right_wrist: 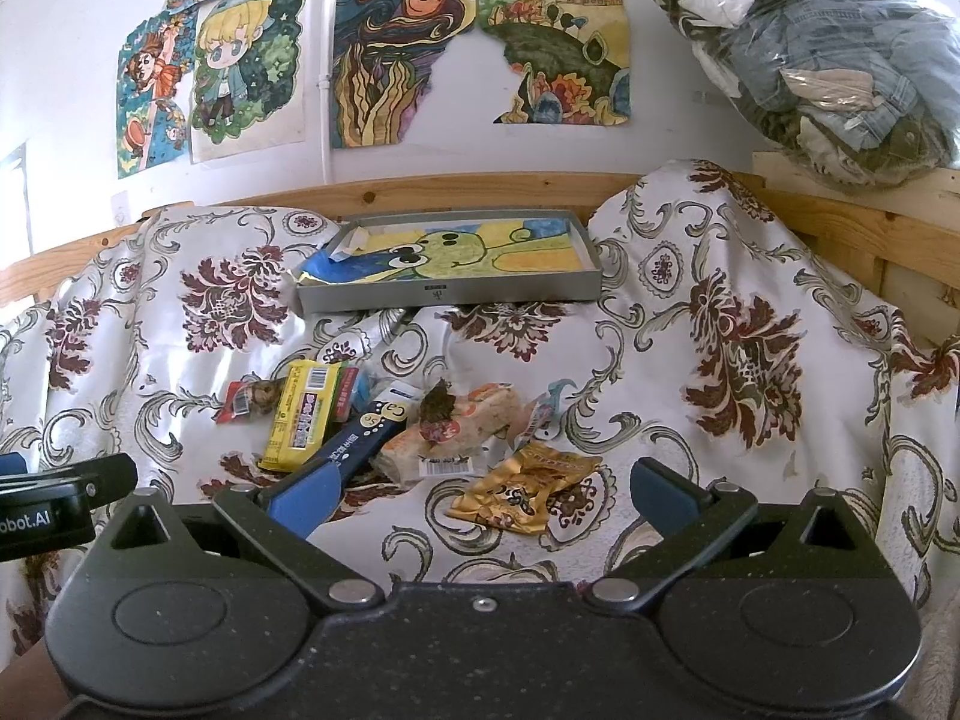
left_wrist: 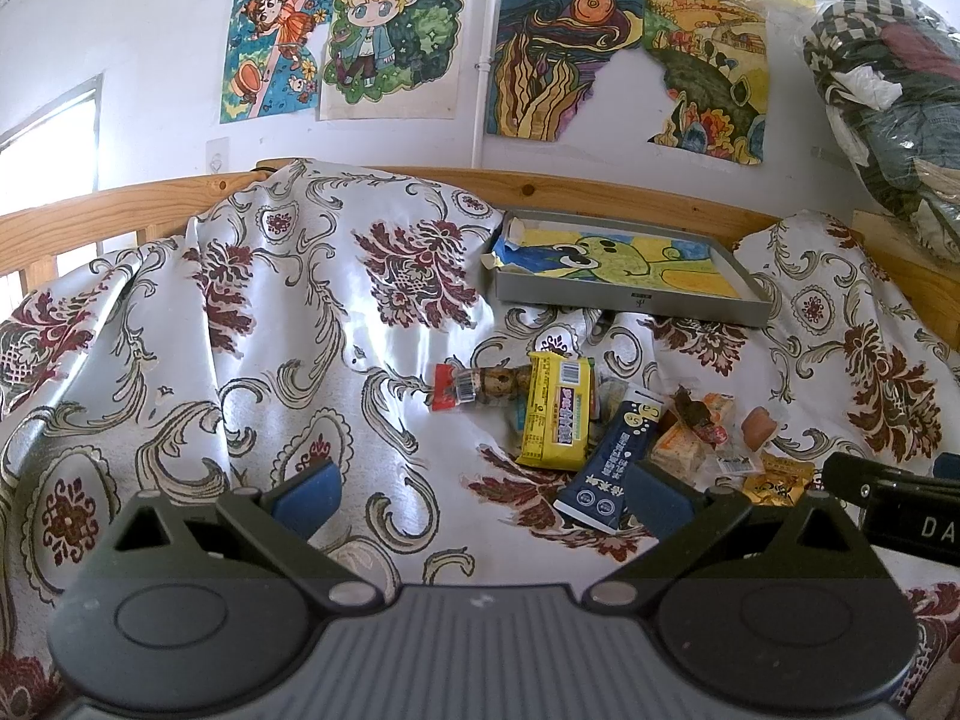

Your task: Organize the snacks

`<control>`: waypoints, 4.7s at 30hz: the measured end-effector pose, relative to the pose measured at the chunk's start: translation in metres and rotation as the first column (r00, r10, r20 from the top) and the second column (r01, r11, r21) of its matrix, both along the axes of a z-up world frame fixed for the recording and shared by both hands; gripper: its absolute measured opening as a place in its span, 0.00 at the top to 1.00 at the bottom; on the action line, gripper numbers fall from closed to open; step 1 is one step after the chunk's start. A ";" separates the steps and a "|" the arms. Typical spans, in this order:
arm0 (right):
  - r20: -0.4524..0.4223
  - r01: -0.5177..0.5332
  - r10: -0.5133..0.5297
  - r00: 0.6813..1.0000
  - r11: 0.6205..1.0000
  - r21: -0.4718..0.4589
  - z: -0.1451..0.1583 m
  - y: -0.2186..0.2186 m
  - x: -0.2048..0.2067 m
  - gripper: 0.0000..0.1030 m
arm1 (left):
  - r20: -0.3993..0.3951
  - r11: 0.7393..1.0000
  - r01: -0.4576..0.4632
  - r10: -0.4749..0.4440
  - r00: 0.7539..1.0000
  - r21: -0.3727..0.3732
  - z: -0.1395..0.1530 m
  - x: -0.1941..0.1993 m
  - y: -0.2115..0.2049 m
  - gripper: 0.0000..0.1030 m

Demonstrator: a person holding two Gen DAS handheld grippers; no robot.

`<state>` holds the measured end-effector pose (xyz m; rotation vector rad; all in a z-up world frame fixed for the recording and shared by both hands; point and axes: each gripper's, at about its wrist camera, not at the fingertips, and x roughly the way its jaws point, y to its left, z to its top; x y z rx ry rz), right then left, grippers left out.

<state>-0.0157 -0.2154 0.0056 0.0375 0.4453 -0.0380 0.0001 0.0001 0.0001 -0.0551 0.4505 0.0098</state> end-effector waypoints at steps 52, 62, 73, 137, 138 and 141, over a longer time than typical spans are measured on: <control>-0.292 -0.195 0.159 0.943 0.976 -0.097 -0.001 -0.029 0.066 0.01 | -0.202 0.994 0.109 -0.101 0.974 0.026 -0.013 0.073 -0.031 0.00; -0.323 -0.204 0.218 0.921 0.976 0.077 -0.009 -0.055 0.105 0.01 | -0.260 0.975 0.219 -0.199 0.945 0.048 -0.025 0.126 -0.053 0.01; -0.419 -0.155 0.226 0.879 0.968 0.196 -0.036 -0.057 0.135 0.20 | -0.347 0.956 0.292 -0.267 0.899 0.019 -0.043 0.164 -0.062 0.09; -0.304 -0.152 0.162 0.939 0.987 0.056 -0.027 -0.021 0.118 0.67 | -0.443 0.954 0.235 -0.295 0.846 -0.186 -0.025 0.145 -0.067 0.70; -0.298 -0.152 0.161 0.941 0.987 0.052 -0.026 -0.021 0.116 0.68 | -0.438 0.955 0.232 -0.292 0.850 -0.186 -0.024 0.143 -0.067 0.70; -0.264 -0.156 0.158 0.951 0.987 0.028 -0.021 -0.020 0.112 0.68 | -0.418 0.956 0.226 -0.287 0.862 -0.190 -0.018 0.138 -0.068 0.70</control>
